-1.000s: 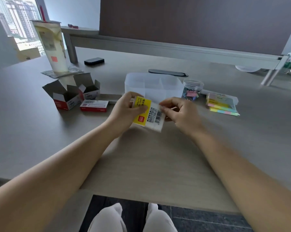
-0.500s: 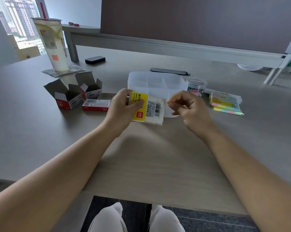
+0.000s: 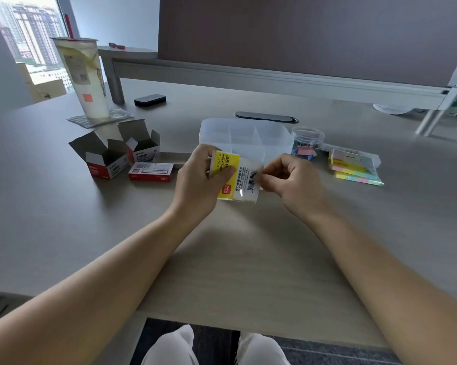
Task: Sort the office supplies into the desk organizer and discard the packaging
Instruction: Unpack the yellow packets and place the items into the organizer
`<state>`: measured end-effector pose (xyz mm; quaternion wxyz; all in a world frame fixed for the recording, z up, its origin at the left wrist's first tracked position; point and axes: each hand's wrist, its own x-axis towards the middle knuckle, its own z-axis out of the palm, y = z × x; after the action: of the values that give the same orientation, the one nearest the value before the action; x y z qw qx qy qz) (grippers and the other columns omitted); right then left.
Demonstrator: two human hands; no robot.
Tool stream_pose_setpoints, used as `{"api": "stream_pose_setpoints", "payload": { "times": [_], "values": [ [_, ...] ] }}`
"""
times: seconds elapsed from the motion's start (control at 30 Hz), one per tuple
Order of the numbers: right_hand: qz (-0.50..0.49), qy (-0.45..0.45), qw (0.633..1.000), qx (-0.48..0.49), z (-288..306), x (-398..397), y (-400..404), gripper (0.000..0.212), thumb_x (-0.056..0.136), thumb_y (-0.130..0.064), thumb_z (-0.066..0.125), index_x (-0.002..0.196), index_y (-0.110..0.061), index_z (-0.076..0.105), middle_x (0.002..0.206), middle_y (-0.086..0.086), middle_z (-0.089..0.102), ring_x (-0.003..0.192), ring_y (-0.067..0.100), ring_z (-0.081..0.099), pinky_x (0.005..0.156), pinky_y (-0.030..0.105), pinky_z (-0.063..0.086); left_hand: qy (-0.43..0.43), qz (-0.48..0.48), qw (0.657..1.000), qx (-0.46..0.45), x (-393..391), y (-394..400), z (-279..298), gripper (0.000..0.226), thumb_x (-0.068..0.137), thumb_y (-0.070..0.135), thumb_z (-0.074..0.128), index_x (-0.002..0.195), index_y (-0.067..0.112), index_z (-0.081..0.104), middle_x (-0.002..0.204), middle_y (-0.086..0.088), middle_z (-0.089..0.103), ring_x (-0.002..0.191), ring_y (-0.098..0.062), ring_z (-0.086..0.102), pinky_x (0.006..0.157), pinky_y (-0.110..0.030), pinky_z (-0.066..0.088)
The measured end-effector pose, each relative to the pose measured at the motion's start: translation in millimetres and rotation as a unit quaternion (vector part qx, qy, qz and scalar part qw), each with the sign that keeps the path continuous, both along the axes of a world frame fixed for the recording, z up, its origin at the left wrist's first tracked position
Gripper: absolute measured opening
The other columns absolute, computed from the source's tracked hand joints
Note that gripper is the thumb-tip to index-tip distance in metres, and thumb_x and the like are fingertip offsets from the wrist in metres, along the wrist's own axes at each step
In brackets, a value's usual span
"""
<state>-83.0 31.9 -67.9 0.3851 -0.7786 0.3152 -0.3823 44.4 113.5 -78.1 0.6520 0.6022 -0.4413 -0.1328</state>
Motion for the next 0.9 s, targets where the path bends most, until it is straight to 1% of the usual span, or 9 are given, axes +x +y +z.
{"api": "stream_pose_setpoints", "payload": {
  "times": [0.07, 0.2, 0.3, 0.5, 0.6, 0.67, 0.73, 0.8, 0.9],
  "values": [
    [-0.006, -0.003, 1.0, -0.001, 2.3, -1.2, -0.5, 0.026, 0.073, -0.009, 0.071, 0.06, -0.02, 0.051, 0.058, 0.0, 0.055, 0.062, 0.019, 0.054, 0.066, 0.035, 0.051, -0.004, 0.0, 1.0, 0.001, 1.1, -0.4, 1.1, 0.03, 0.079, 0.005, 0.062, 0.071, 0.028, 0.044, 0.069, 0.002, 0.057, 0.068, -0.021, 0.057, 0.066, -0.035, 0.052],
    [0.048, -0.028, 0.996, 0.071, 6.1, -4.1, 0.3, 0.025, 0.074, 0.001, 0.067, 0.063, -0.015, 0.051, 0.059, 0.004, 0.054, 0.052, 0.011, 0.057, 0.063, 0.028, 0.057, -0.005, -0.014, 1.0, 0.005, 3.6, 0.0, 3.2, 0.028, 0.08, 0.005, 0.06, 0.072, 0.027, 0.045, 0.071, 0.003, 0.058, 0.068, -0.015, 0.059, 0.056, -0.02, 0.051],
    [0.077, -0.047, 0.992, 0.089, 8.0, -5.6, 1.3, 0.027, 0.076, 0.005, 0.063, 0.062, -0.014, 0.05, 0.06, 0.004, 0.055, 0.045, 0.004, 0.06, 0.056, 0.019, 0.056, 0.015, -0.022, 1.0, 0.002, 5.1, -0.6, 4.1, 0.027, 0.081, 0.003, 0.059, 0.073, 0.025, 0.046, 0.073, 0.002, 0.059, 0.069, -0.015, 0.059, 0.061, -0.026, 0.052],
    [0.096, -0.033, 0.992, 0.079, 9.6, -10.1, -0.3, 0.029, 0.079, 0.011, 0.056, 0.065, -0.013, 0.051, 0.066, 0.004, 0.055, 0.048, 0.006, 0.064, 0.056, 0.02, 0.057, 0.019, -0.017, 1.0, -0.008, 8.9, -0.6, 4.7, 0.028, 0.081, 0.001, 0.057, 0.074, 0.026, 0.047, 0.072, 0.003, 0.059, 0.068, -0.012, 0.059, 0.058, -0.021, 0.051],
    [0.084, -0.022, 0.994, 0.064, 8.7, -12.1, -2.0, 0.029, 0.081, 0.01, 0.054, 0.066, -0.015, 0.053, 0.066, 0.003, 0.055, 0.051, 0.007, 0.065, 0.057, 0.02, 0.057, 0.033, -0.02, 0.999, -0.014, 12.2, 1.6, 6.7, 0.027, 0.082, 0.0, 0.056, 0.075, 0.025, 0.049, 0.072, 0.005, 0.06, 0.059, -0.001, 0.061, 0.053, -0.014, 0.051],
    [0.058, -0.007, 0.998, 0.039, 7.2, -10.9, 0.4, 0.03, 0.082, 0.008, 0.053, 0.065, -0.017, 0.054, 0.063, 0.002, 0.056, 0.049, 0.005, 0.064, 0.057, 0.018, 0.056, 0.058, -0.028, 0.998, -0.013, 12.2, 1.9, 6.7, 0.025, 0.082, 0.001, 0.056, 0.077, 0.025, 0.051, 0.074, 0.006, 0.061, 0.061, -0.001, 0.062, 0.055, -0.016, 0.053],
    [0.026, 0.005, 1.0, 0.002, 6.5, -9.1, 2.7, 0.032, 0.083, 0.004, 0.052, 0.065, -0.022, 0.056, 0.07, 0.005, 0.06, 0.055, 0.006, 0.064, 0.063, 0.021, 0.056, 0.1, -0.038, 0.994, -0.018, 11.8, 1.9, 6.3, 0.022, 0.083, 0.002, 0.056, 0.078, 0.024, 0.052, 0.073, 0.006, 0.063, 0.063, -0.005, 0.062, 0.056, -0.021, 0.055],
    [0.019, -0.005, 1.0, -0.015, 7.1, -8.0, 3.8, 0.028, 0.083, 0.0, 0.054, 0.068, -0.023, 0.059, 0.091, 0.005, 0.06, 0.07, 0.015, 0.064, 0.073, 0.032, 0.054, 0.155, -0.059, 0.986, -0.032, 12.2, 2.5, 6.8, 0.02, 0.083, 0.001, 0.055, 0.079, 0.02, 0.053, 0.064, 0.008, 0.065, 0.058, -0.004, 0.064, 0.053, -0.022, 0.056],
    [0.047, -0.004, 0.999, 0.024, 9.6, -7.3, 5.4, 0.007, 0.083, -0.01, 0.058, 0.082, -0.015, 0.062, 0.099, 0.0, 0.055, 0.084, 0.019, 0.058, 0.083, 0.04, 0.051, 0.183, -0.093, 0.978, -0.034, 11.3, 3.8, 7.9, 0.017, 0.083, 0.0, 0.053, 0.08, 0.017, 0.052, 0.067, 0.005, 0.065, 0.057, -0.005, 0.065, 0.053, -0.022, 0.056]
  ]
}}
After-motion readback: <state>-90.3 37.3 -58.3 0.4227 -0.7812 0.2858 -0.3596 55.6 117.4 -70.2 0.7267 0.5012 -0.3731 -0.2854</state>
